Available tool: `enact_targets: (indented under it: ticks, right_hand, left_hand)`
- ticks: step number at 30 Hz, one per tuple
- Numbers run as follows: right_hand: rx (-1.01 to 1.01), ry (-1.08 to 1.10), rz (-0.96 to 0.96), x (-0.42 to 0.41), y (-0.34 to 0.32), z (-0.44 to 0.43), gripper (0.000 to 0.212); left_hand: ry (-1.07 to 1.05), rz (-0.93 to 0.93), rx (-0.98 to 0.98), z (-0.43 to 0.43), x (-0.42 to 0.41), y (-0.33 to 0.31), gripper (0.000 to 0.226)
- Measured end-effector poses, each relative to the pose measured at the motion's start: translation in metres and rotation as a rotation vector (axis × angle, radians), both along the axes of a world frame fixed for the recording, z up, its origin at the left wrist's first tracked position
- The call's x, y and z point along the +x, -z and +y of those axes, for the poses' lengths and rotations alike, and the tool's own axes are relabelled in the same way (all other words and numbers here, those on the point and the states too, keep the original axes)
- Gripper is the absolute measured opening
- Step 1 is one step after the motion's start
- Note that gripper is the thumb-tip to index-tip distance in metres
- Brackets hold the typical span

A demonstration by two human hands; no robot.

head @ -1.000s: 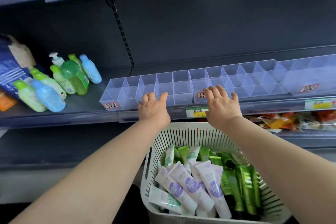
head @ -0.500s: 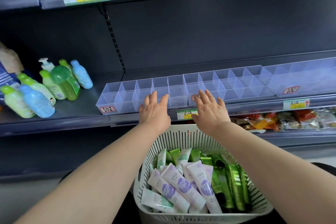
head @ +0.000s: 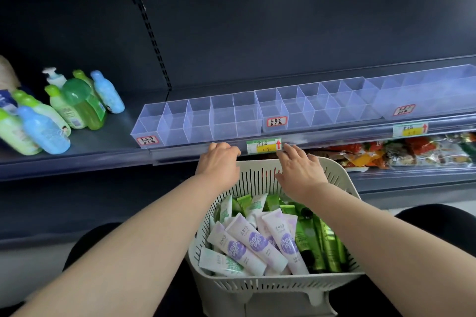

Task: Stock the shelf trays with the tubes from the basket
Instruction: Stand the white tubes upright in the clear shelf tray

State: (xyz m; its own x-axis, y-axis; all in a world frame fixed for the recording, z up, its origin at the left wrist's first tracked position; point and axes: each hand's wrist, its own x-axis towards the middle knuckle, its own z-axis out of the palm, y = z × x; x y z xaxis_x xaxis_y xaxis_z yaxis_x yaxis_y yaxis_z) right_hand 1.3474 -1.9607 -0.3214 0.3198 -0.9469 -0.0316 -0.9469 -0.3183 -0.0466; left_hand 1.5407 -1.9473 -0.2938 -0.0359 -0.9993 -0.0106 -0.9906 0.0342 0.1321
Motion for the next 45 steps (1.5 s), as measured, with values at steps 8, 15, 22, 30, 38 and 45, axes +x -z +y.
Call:
enact_targets:
  ticks: [8, 15, 22, 30, 38, 45]
  right_hand:
    - [0.160, 0.057, -0.002, -0.018, 0.038, 0.014, 0.044]
    - [0.309, 0.054, -0.024, -0.028, 0.065, 0.017, 0.037]
    - [0.433, -0.053, -0.184, -0.018, 0.079, 0.029, 0.037]
    - [0.453, 0.034, -0.327, -0.019, 0.074, 0.030, 0.017]
    - [0.373, 0.024, -0.418, -0.020, 0.052, 0.036, 0.008]
    - [0.252, 0.040, -0.497, -0.033, 0.032, 0.037, 0.022]
  left_hand:
    - [-0.010, 0.008, 0.188, 0.011, 0.002, 0.036, 0.040]
    - [-0.012, 0.041, 0.294, 0.014, 0.001, 0.069, 0.040]
    - [0.011, 0.076, 0.318, 0.021, -0.002, 0.082, 0.034]
    - [-0.032, 0.100, 0.351, 0.032, 0.008, 0.082, 0.030]
    - [-0.054, -0.038, 0.489, 0.039, -0.001, 0.079, 0.024]
    - [-0.089, -0.010, 0.560, 0.052, -0.018, 0.072, 0.019]
